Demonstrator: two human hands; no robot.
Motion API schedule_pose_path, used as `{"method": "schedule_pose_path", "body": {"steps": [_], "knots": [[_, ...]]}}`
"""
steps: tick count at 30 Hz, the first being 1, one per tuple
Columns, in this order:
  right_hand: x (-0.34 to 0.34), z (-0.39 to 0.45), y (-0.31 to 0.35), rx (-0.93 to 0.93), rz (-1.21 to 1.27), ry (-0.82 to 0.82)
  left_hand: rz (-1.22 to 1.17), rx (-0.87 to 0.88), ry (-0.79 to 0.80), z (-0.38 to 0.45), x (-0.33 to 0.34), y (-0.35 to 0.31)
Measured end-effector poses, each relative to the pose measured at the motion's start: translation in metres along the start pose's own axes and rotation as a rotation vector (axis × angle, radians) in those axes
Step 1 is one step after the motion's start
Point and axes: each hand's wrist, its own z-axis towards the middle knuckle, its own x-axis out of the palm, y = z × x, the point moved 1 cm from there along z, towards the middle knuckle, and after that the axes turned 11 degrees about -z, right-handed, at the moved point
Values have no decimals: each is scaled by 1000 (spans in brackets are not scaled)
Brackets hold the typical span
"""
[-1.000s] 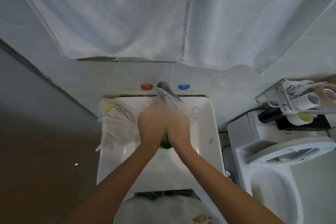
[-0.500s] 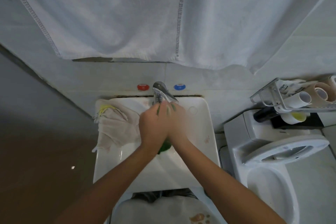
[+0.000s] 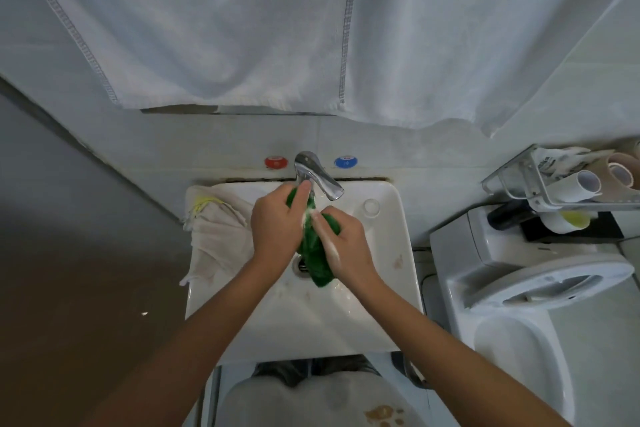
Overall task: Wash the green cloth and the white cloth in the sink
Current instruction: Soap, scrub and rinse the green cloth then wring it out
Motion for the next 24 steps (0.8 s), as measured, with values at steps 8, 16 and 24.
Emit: {"method": "schedule_pose_path", "body": {"steps": [8, 16, 24], "knots": [[-44, 12, -14, -7, -190, 344, 12, -70, 276, 27, -38, -9], [-81, 25, -24, 89, -151, 505, -9, -177, 461, 38, -74, -9], [-67, 20, -33, 56, 63, 416, 169, -105, 525, 30, -64, 12]]}}
